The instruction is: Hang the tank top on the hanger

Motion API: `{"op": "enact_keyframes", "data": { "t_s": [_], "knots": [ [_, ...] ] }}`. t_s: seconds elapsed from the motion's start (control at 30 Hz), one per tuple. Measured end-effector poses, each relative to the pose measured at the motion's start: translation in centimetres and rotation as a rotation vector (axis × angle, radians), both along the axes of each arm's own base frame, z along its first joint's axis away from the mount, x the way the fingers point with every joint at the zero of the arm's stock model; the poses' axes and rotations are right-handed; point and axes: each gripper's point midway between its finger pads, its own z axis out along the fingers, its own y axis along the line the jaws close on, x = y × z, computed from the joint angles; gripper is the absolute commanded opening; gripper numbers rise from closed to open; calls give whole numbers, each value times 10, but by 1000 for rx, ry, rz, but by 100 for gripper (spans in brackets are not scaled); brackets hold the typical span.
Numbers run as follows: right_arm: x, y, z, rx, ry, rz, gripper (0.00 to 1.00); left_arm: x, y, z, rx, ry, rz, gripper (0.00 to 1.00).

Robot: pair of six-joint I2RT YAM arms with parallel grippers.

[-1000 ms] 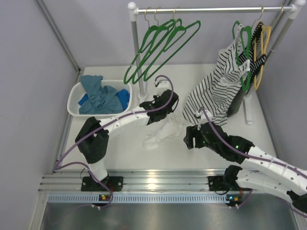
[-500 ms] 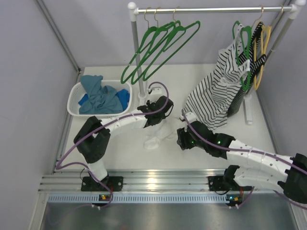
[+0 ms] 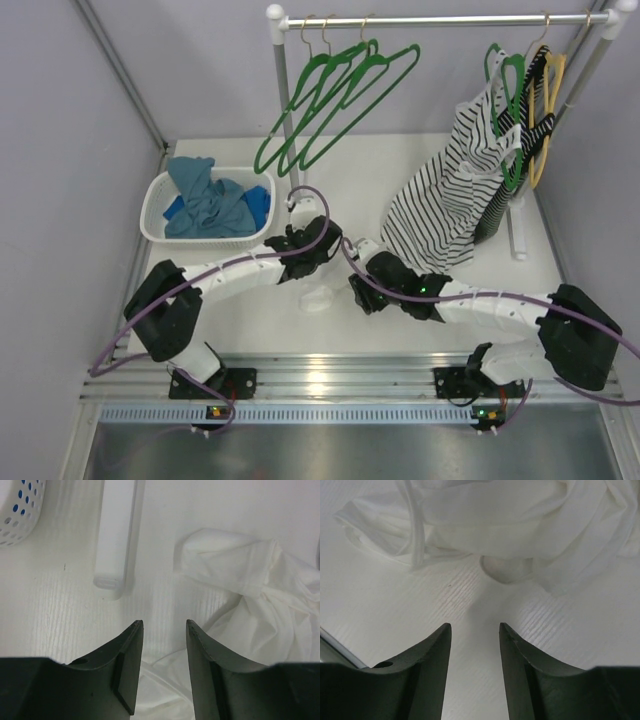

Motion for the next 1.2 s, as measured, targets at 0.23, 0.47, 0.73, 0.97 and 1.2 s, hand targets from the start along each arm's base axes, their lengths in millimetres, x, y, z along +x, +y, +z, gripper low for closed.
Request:
{"op": "enact_keyframes", "data": {
  "t_s": [0.23,0.47,0.73,0.97,1.2],
  "knots": [
    [7,6,-23,-68,8,26,50,-14,13,-18,-42,52,70,45],
    [20,8,-24,-100,-40,20,53,-19,18,-19,-143,79,139,46],
    [29,15,-27,-102,-70,33,47,-32,15,-27,-279,140,200,47],
    [31,19,-34,-104,-73,41,44,-46,12,-42,-356,200,238,47],
    [32,19,-41,-117,-68,46,41,-47,4,-43,-417,218,247,47]
  ]
}}
